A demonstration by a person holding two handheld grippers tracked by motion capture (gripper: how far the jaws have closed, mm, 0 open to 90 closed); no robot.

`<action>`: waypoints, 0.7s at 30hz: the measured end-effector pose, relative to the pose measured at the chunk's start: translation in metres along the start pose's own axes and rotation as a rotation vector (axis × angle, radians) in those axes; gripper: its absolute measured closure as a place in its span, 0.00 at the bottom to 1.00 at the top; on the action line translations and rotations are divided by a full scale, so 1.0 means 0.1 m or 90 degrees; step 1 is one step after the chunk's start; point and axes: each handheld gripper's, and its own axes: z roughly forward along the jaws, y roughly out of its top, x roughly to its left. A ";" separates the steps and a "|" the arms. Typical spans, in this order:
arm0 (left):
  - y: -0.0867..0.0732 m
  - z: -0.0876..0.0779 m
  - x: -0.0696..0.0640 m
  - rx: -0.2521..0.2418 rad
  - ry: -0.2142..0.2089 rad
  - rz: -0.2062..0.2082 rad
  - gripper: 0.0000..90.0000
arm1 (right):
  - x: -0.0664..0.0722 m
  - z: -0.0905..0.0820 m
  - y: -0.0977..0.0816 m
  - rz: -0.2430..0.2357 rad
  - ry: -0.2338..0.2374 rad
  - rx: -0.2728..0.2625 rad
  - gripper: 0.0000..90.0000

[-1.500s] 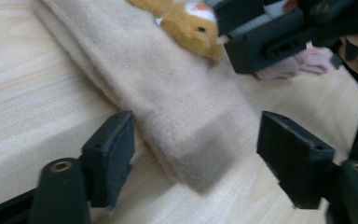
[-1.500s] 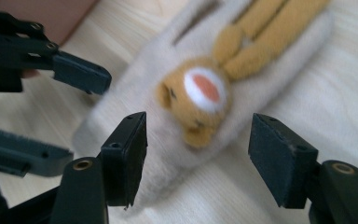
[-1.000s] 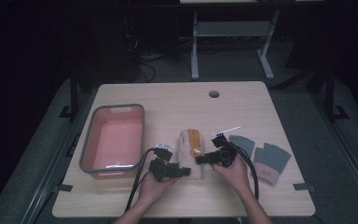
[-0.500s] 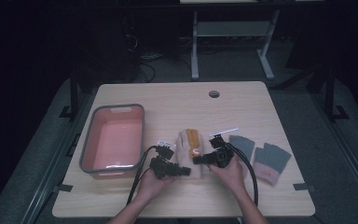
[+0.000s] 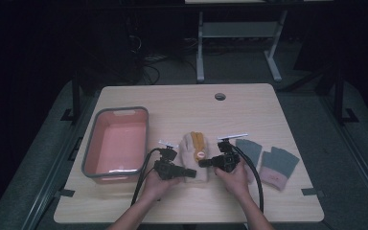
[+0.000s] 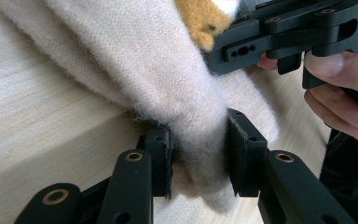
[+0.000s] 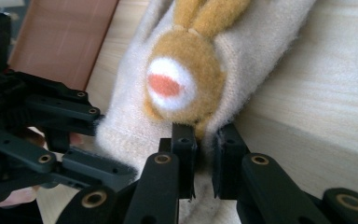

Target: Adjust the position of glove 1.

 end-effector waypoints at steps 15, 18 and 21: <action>-0.01 -0.06 -0.02 -0.013 -0.015 0.009 0.74 | 0.04 -0.12 0.02 -0.012 0.024 -0.011 0.92; -0.01 -0.08 -0.03 -0.017 -0.018 0.009 0.75 | 0.05 -0.14 0.02 -0.010 0.029 -0.012 0.92; 0.00 -0.11 -0.05 -0.023 -0.023 0.008 0.75 | 0.07 -0.16 0.03 -0.010 0.032 -0.016 0.92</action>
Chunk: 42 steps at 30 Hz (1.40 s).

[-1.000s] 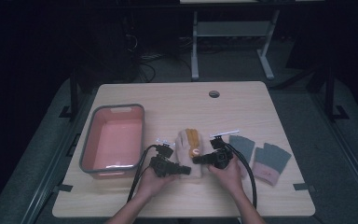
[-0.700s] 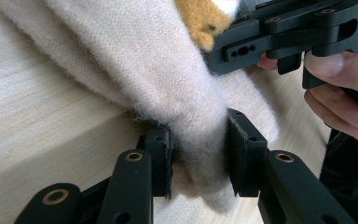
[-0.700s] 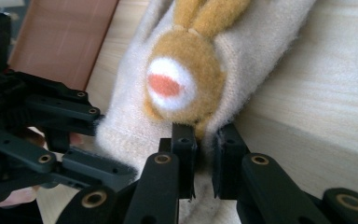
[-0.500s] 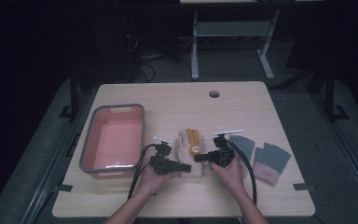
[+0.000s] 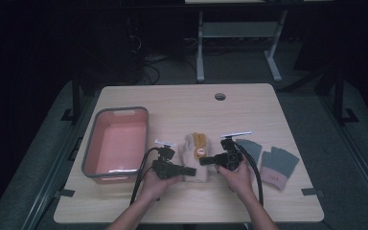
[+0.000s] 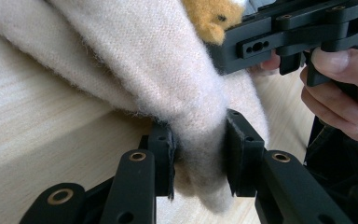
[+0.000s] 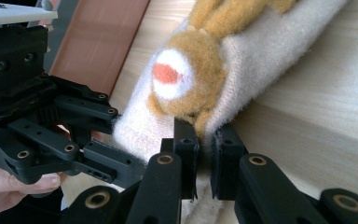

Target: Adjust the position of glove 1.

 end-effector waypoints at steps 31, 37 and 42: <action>0.21 -0.29 -0.17 -0.027 -0.014 0.044 0.75 | 0.30 -0.24 0.20 -0.038 0.014 -0.025 0.92; 0.24 -0.33 -0.23 -0.030 -0.011 0.053 0.75 | 0.36 -0.30 0.23 -0.049 0.009 -0.027 0.92; 0.26 -0.35 -0.26 -0.033 -0.009 0.051 0.75 | 0.37 -0.32 0.25 -0.047 0.012 -0.027 0.92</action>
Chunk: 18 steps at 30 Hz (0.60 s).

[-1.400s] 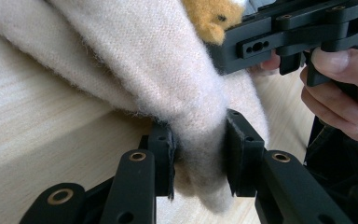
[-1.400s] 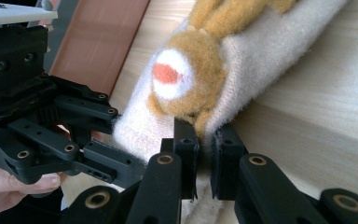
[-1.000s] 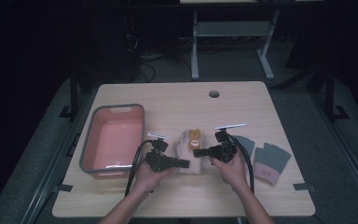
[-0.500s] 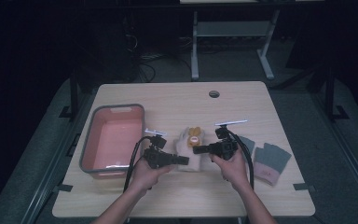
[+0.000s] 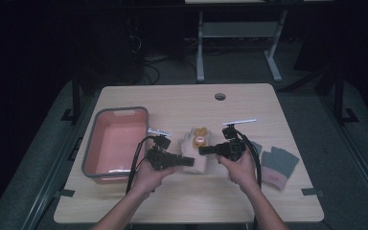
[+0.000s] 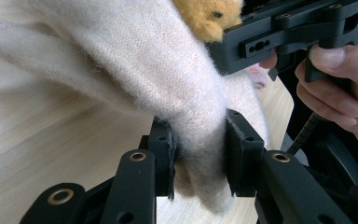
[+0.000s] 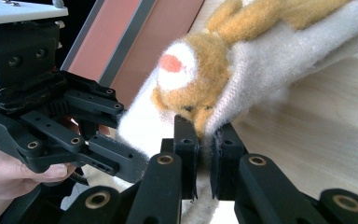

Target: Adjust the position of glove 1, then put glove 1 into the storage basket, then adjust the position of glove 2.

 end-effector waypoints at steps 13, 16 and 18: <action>0.06 -0.16 0.00 -0.012 0.001 0.006 0.75 | 0.13 0.00 0.12 -0.021 -0.005 0.007 0.92; 0.07 -0.20 0.01 -0.017 0.000 0.006 0.75 | 0.17 0.02 0.16 -0.022 -0.003 0.010 0.92; 0.07 -0.23 0.01 -0.019 0.000 0.005 0.75 | 0.19 0.03 0.18 -0.026 -0.003 0.014 0.92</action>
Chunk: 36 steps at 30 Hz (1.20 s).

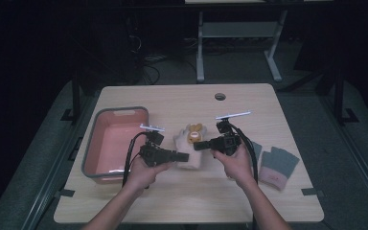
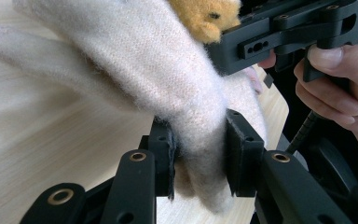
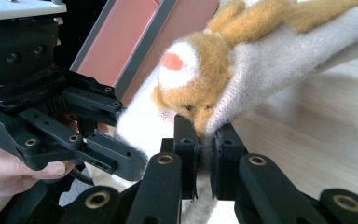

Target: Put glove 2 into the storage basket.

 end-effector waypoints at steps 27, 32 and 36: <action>0.30 -0.42 0.02 -0.021 0.001 0.007 0.75 | 0.27 0.01 0.40 -0.009 0.032 -0.017 0.92; 0.34 -0.47 0.04 -0.027 0.000 0.008 0.75 | 0.29 0.02 0.46 -0.006 0.042 -0.021 0.92; 0.37 -0.53 0.07 -0.039 -0.002 -0.001 0.75 | 0.31 0.04 0.53 -0.003 0.053 -0.024 0.92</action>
